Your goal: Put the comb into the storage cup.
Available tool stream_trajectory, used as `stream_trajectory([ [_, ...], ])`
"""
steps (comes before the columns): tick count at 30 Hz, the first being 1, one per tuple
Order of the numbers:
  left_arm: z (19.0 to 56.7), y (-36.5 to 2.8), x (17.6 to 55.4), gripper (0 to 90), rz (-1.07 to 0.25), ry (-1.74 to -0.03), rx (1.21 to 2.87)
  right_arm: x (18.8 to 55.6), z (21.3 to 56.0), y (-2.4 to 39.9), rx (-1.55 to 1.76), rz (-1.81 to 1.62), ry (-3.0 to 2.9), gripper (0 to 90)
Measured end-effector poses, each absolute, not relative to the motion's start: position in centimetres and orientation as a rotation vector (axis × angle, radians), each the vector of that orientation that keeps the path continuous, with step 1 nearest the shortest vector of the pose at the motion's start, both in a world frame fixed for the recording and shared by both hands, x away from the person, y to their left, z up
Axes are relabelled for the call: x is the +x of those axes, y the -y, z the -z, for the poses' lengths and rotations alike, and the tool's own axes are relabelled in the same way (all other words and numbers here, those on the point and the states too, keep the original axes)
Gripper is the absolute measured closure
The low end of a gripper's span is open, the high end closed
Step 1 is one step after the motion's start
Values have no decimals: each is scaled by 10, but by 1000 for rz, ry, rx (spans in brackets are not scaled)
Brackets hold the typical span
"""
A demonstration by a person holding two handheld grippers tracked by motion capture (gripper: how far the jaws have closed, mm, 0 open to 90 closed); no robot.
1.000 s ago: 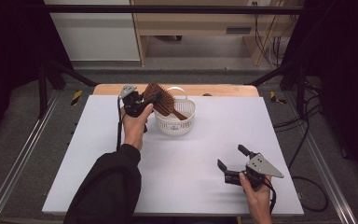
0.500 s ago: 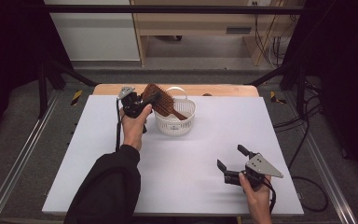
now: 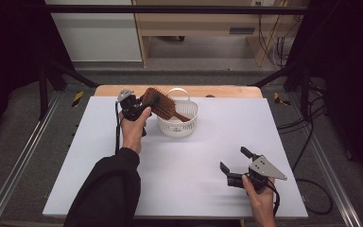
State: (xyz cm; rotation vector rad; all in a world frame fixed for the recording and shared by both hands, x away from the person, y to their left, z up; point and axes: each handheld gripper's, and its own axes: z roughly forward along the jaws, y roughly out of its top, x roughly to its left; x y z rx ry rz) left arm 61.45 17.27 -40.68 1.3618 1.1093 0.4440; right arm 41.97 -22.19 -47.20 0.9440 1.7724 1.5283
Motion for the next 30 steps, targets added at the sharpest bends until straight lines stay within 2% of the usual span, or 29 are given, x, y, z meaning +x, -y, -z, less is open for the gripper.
stream_trajectory([
  [30, 408, -173, 615, 391, -446, -1111, 1360, 421, 473, 223, 956, -1530, -1778, 36],
])
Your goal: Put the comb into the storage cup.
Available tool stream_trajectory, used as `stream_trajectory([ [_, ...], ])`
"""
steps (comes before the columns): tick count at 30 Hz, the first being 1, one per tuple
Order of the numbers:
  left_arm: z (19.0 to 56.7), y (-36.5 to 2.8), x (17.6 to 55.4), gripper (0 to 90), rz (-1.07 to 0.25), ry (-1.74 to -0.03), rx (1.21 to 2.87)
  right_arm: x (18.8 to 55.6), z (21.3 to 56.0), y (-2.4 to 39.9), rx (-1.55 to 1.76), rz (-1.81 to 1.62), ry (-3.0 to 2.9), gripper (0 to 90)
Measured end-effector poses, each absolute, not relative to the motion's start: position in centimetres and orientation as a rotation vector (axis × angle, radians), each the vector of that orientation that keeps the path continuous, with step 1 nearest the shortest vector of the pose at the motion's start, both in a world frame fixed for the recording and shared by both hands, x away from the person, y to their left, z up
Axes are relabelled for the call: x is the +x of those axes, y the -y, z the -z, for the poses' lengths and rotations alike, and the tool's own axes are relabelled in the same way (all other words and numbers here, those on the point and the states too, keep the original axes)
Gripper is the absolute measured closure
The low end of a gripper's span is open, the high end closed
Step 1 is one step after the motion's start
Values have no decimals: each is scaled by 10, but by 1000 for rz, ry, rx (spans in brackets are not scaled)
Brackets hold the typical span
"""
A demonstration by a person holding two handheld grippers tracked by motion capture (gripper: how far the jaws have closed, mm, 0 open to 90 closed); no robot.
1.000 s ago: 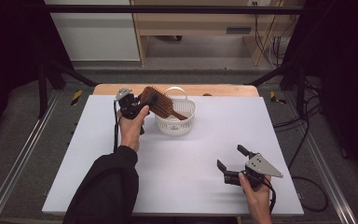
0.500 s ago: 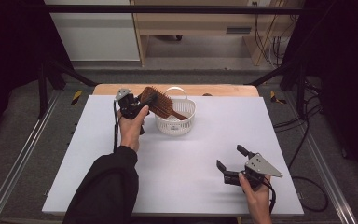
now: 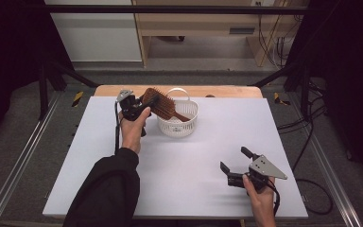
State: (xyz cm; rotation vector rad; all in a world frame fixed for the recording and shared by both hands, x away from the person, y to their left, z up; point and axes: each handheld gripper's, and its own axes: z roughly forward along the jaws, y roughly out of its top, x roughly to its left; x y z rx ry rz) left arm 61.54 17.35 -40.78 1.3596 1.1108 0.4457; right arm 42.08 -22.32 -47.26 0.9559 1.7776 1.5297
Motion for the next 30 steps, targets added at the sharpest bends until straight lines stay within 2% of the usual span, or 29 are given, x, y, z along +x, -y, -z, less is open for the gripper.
stream_trajectory([
  [30, 408, -175, 616, 377, -440, -1127, 1351, 421, 473, 222, 954, -1534, -1789, 35],
])
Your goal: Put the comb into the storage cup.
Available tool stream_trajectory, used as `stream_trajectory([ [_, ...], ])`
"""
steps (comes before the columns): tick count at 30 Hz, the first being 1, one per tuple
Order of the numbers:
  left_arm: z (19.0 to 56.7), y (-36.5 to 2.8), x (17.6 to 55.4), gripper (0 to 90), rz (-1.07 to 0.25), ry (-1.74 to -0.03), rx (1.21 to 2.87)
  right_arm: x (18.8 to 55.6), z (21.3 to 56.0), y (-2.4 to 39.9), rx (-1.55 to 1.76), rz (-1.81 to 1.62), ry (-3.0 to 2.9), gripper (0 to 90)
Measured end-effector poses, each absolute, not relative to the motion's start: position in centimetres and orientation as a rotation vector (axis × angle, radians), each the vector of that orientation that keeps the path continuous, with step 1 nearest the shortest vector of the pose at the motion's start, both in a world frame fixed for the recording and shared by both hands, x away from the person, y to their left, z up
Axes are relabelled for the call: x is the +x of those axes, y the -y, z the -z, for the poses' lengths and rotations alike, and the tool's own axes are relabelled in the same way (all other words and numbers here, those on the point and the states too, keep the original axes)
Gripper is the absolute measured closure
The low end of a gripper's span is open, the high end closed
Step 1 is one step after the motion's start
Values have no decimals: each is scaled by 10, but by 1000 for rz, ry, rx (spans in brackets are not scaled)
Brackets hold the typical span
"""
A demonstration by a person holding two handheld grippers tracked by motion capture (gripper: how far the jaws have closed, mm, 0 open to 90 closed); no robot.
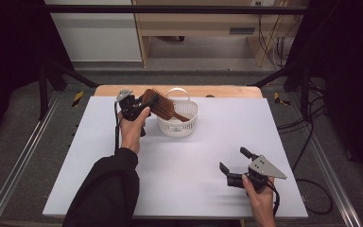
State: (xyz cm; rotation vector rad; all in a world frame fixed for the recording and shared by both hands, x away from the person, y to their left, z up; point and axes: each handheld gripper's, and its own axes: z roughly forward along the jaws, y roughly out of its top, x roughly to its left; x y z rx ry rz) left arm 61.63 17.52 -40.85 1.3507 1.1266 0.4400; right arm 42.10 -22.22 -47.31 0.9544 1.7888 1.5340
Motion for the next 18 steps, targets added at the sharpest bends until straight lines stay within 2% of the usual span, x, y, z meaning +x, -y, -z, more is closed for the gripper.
stream_trajectory([
  [18, 409, -177, 616, 309, -496, -1132, 1373, 421, 473, 222, 955, -1534, -1788, 35],
])
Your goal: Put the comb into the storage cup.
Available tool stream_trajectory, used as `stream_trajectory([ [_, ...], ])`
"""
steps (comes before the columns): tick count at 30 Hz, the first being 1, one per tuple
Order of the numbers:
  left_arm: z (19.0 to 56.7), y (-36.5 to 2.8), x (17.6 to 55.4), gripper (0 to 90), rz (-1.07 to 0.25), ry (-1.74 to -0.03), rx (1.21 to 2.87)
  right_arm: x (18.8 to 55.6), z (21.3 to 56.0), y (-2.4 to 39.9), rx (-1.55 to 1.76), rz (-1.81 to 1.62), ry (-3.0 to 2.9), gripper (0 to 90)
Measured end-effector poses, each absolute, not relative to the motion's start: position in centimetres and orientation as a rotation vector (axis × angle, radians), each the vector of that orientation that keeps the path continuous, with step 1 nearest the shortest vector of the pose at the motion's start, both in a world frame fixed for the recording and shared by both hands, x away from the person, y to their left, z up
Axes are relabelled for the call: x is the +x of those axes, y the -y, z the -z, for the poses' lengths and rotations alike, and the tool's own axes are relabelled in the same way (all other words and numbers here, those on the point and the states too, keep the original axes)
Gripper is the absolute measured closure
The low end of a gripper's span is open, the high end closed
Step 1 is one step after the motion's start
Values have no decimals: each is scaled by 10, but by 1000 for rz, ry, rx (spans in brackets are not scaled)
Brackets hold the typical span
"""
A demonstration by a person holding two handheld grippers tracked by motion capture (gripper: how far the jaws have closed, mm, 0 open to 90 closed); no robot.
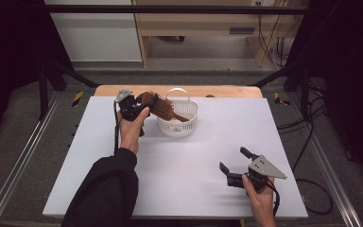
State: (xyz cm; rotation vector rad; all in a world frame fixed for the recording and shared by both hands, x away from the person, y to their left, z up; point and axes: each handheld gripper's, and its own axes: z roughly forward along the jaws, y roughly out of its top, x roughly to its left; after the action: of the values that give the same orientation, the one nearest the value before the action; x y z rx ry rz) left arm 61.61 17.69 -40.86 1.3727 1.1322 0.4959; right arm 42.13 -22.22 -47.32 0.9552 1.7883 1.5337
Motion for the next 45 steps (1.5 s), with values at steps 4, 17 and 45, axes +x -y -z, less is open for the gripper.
stream_trajectory([
  [4, 409, -177, 616, 290, -504, -1133, 1372, 421, 473, 222, 955, -1534, -1789, 35],
  [17, 408, -173, 615, 126, -559, -1124, 1400, 421, 473, 222, 955, -1536, -1789, 34],
  [45, 402, -175, 610, 50, -567, -1119, 1378, 421, 474, 221, 956, -1534, -1797, 34],
])
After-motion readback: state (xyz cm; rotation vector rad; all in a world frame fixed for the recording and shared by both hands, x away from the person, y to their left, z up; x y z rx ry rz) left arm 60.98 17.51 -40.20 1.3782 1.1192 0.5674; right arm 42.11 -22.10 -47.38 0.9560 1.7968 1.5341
